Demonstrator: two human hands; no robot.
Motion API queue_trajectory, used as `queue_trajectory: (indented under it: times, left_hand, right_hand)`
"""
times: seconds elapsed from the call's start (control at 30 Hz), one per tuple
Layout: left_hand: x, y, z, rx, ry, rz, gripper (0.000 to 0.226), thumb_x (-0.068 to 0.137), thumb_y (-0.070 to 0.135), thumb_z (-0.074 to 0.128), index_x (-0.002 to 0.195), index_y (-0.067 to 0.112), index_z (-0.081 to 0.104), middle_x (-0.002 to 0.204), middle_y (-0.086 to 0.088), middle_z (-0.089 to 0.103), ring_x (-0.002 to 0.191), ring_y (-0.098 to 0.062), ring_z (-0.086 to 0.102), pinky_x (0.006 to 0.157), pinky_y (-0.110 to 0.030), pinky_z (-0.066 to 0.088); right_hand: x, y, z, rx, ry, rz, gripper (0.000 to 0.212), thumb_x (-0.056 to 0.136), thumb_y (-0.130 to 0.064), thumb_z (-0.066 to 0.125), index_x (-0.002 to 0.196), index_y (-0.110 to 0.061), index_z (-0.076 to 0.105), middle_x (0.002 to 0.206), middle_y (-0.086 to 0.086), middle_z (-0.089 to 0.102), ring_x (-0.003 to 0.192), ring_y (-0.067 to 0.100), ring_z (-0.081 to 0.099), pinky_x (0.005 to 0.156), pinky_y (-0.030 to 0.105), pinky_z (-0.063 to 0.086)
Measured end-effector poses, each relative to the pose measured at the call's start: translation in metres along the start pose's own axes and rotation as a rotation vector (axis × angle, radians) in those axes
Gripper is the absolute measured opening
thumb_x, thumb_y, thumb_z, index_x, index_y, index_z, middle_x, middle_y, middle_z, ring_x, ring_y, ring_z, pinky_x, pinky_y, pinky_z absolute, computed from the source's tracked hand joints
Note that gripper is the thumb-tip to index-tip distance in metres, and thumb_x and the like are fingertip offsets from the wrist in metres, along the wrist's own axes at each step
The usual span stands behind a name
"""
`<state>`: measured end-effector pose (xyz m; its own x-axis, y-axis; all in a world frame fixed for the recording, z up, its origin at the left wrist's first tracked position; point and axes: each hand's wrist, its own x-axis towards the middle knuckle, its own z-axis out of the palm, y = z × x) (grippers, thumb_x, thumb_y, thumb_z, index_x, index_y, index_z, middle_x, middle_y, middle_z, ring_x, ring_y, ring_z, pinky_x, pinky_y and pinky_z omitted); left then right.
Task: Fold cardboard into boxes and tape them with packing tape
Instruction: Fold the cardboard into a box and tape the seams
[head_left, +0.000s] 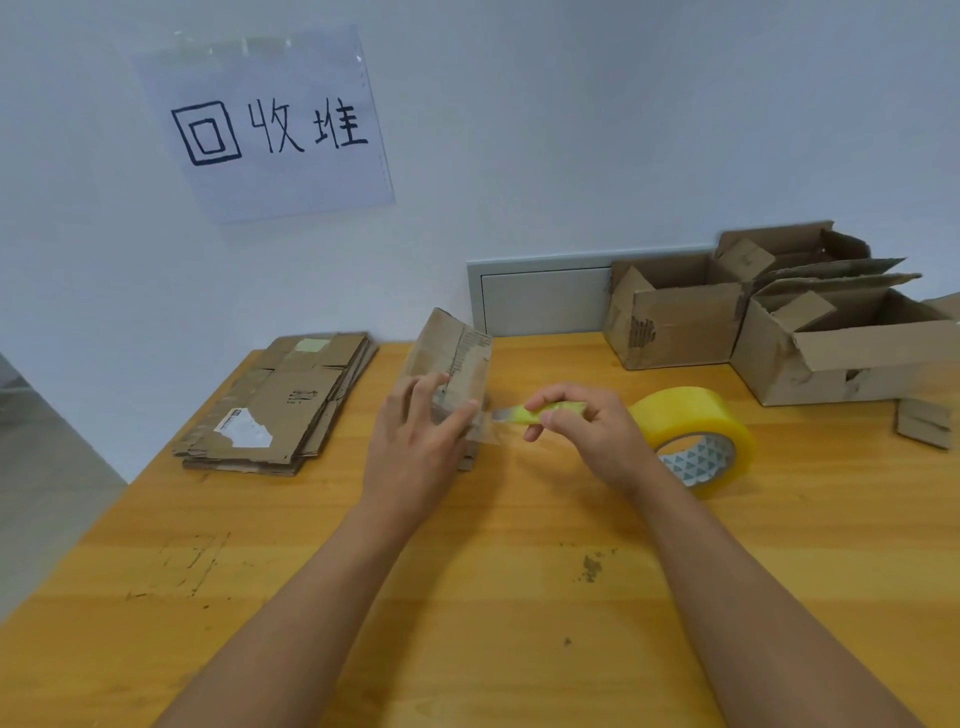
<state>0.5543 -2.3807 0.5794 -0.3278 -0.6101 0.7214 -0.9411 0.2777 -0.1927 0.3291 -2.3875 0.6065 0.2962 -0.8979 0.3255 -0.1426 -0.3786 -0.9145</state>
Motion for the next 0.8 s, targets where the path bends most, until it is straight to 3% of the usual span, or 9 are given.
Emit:
queue_trajectory:
  times: [0.13, 0.2, 0.3, 0.43, 0.57, 0.67, 0.8]
  left_hand:
    - [-0.0013, -0.0005, 0.0004, -0.017, 0.016, -0.009, 0.023, 0.083, 0.029, 0.073, 0.105, 0.021, 0.072, 0.124, -0.02, 0.058, 0.119, -0.038, 0.04, 0.089, -0.048, 0.051]
    - [-0.0014, -0.0009, 0.0002, -0.019, 0.008, -0.012, 0.027, 0.079, 0.027, 0.077, 0.104, 0.02, 0.073, 0.123, -0.02, 0.058, 0.118, -0.038, 0.039, 0.088, -0.048, 0.051]
    - [-0.0016, -0.0014, -0.0003, -0.015, 0.016, -0.014, 0.025, 0.084, 0.032, 0.064, 0.105, 0.021, 0.073, 0.123, -0.02, 0.058, 0.118, -0.038, 0.04, 0.086, -0.048, 0.052]
    - [-0.0014, -0.0003, 0.0014, -0.009, 0.019, -0.014, 0.025, 0.084, 0.033, 0.065, 0.105, 0.021, 0.073, 0.123, -0.019, 0.059, 0.117, -0.038, 0.041, 0.084, -0.047, 0.051]
    - [-0.0022, 0.001, 0.0028, 0.004, 0.001, -0.003, 0.025, 0.083, 0.033, 0.071, 0.106, 0.022, 0.071, 0.124, -0.019, 0.058, 0.117, -0.038, 0.042, 0.083, -0.046, 0.052]
    - [-0.0022, 0.0019, 0.0031, 0.004, -0.038, -0.002, 0.034, 0.076, 0.031, 0.08, 0.108, 0.022, 0.071, 0.125, -0.019, 0.058, 0.118, -0.038, 0.042, 0.085, -0.047, 0.052]
    - [-0.0013, 0.0027, 0.0019, -0.003, -0.026, -0.005, 0.035, 0.074, 0.027, 0.082, 0.107, 0.022, 0.071, 0.123, -0.019, 0.058, 0.117, -0.038, 0.042, 0.086, -0.047, 0.051]
  right_hand:
    - [-0.0007, 0.0025, 0.0032, -0.009, -0.03, -0.02, 0.032, 0.075, -0.048, 0.055, 0.092, -0.026, 0.071, 0.079, -0.005, 0.075, 0.091, 0.008, 0.066, 0.089, 0.024, 0.045]
    - [-0.001, 0.0022, 0.0047, 0.041, -0.047, -0.031, 0.036, 0.078, -0.047, 0.05, 0.093, -0.024, 0.072, 0.079, -0.006, 0.075, 0.091, 0.004, 0.066, 0.087, 0.015, 0.043]
    - [-0.0026, 0.0022, 0.0051, 0.043, -0.068, -0.033, 0.042, 0.086, -0.04, 0.043, 0.096, -0.012, 0.074, 0.083, -0.002, 0.075, 0.097, 0.0, 0.063, 0.089, 0.008, 0.039]
    - [-0.0036, 0.0002, 0.0048, 0.019, -0.099, 0.034, 0.028, 0.084, -0.023, 0.049, 0.094, -0.014, 0.074, 0.075, 0.001, 0.073, 0.082, 0.004, 0.064, 0.078, 0.012, 0.044]
    - [-0.0037, -0.0021, 0.0026, -0.043, -0.14, 0.078, 0.029, 0.078, -0.019, 0.051, 0.098, -0.022, 0.072, 0.068, 0.002, 0.067, 0.07, 0.012, 0.061, 0.072, 0.027, 0.048]
    - [-0.0044, -0.005, 0.0022, -0.117, -0.183, 0.092, 0.037, 0.075, -0.019, 0.051, 0.108, -0.022, 0.069, 0.054, -0.013, 0.05, 0.059, 0.009, 0.05, 0.064, 0.024, 0.045]
    - [-0.0043, -0.0065, 0.0035, -0.123, -0.107, 0.101, 0.038, 0.072, -0.02, 0.052, 0.106, -0.021, 0.069, 0.052, -0.014, 0.042, 0.053, 0.007, 0.039, 0.056, 0.021, 0.038]
